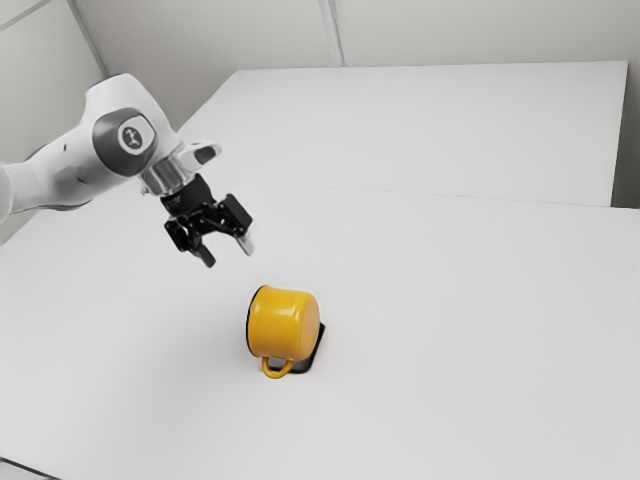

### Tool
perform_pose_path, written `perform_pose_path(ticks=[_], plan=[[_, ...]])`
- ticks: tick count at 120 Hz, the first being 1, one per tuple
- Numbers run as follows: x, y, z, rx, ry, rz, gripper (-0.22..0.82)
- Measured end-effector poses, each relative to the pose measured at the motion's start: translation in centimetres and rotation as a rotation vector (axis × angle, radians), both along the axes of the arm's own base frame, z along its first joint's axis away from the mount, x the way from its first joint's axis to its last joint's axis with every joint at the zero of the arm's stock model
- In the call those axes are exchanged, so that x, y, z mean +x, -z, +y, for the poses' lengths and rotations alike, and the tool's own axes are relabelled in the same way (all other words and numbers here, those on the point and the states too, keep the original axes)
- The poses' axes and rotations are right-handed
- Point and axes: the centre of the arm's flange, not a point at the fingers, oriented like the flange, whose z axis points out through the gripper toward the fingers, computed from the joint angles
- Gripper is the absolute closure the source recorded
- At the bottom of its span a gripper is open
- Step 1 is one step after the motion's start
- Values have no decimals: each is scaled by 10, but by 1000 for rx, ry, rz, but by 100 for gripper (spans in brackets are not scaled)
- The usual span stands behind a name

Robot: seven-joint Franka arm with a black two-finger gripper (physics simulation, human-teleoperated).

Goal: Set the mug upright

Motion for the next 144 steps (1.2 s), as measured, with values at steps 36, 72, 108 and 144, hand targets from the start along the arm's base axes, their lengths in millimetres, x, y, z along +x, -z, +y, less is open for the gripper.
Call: perform_pose_path(ticks=[36, 72, 108, 144], plan=[[-21, 56, 5, -155, 44, -10, 0], [-20, 90, 19, -327, 97, -74, 0], [-17, 130, 36, -498, 162, -128, 0], [-18, 150, 13, -663, 207, -170, 5]])
